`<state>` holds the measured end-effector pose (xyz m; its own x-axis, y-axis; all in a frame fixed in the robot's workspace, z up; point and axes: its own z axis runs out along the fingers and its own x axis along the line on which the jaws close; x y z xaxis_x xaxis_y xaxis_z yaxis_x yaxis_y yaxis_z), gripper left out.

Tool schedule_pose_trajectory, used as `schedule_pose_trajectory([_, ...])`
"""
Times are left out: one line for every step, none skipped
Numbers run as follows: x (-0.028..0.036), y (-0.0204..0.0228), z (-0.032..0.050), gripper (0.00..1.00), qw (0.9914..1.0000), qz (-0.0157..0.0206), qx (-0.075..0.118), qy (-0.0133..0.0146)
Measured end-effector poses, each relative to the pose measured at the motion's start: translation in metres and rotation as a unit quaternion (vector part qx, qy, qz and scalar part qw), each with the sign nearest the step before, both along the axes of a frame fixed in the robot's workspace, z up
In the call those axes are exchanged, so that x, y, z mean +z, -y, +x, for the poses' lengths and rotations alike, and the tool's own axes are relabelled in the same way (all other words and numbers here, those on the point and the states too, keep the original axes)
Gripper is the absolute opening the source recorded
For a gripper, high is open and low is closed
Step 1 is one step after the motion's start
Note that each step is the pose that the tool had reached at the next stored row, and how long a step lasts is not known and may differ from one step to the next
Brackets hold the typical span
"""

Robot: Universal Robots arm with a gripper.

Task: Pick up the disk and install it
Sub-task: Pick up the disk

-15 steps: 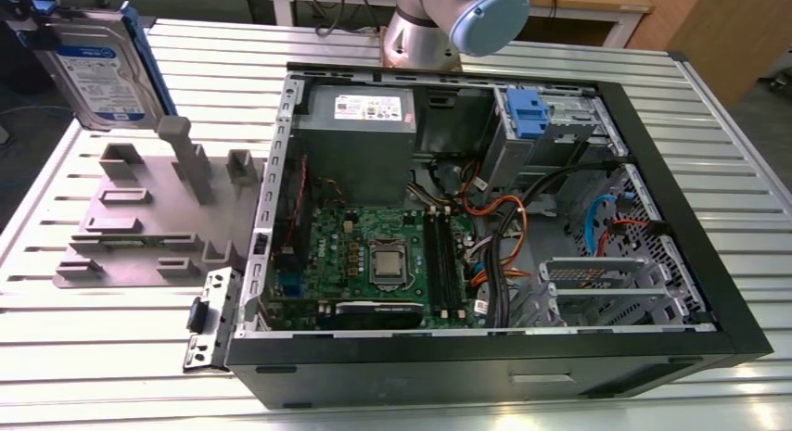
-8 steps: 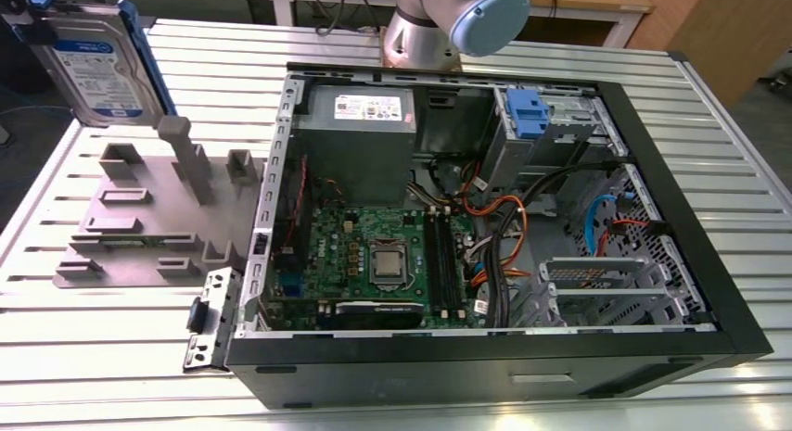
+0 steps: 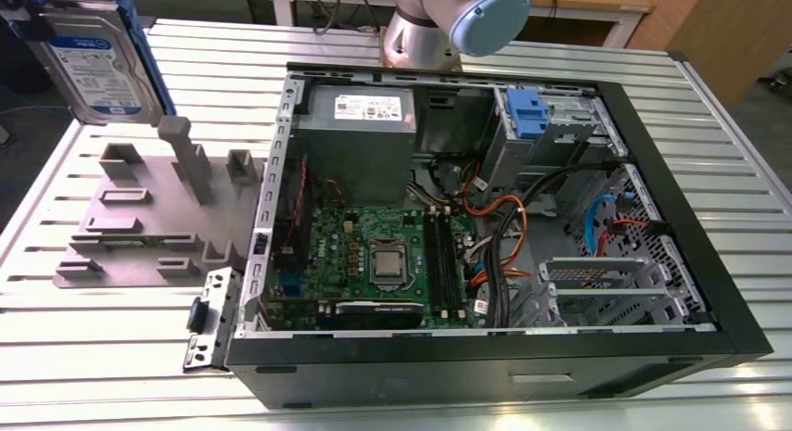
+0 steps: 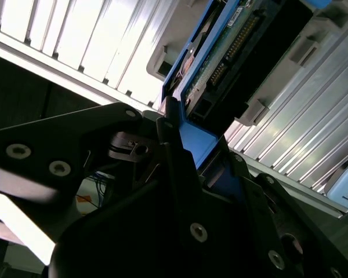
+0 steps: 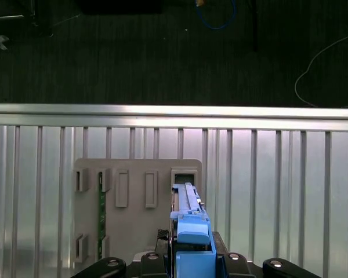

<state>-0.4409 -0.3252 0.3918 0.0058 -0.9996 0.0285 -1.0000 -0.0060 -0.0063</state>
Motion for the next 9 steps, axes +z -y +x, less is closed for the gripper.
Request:
schedule_pose_trajectory([0.0003, 0.0000, 0.0000, 0.36, 1.00000, -0.0001, 0.000, 0.0000])
schedule_pose_trajectory([0.0008, 0.0000, 0.0000, 0.36, 1.00000, -0.0001, 0.000, 0.0000])
schedule_pose_trajectory([0.0012, 0.0000, 0.0000, 0.36, 1.00000, -0.0002, 0.000, 0.0000])
schedule_pose_trajectory([0.0015, 0.0000, 0.0000, 0.36, 1.00000, -0.0003, 0.000, 0.0000])
schedule_pose_trajectory([0.0019, 0.0000, 0.0000, 0.36, 1.00000, -0.0003, 0.000, 0.0000])
schedule_pose_trajectory([0.0023, 0.0000, 0.0000, 0.36, 1.00000, -0.0004, 0.000, -0.0001])
schedule_pose_trajectory([0.0027, 0.0000, 0.0000, 0.36, 1.00000, -0.0005, 0.000, 0.0000])
schedule_pose_trajectory([0.0030, 0.0000, 0.0000, 0.36, 1.00000, -0.0006, 0.000, 0.0000])
schedule_pose_trajectory([0.0034, 0.0000, 0.0000, 0.36, 1.00000, -0.0006, 0.000, 0.0000])
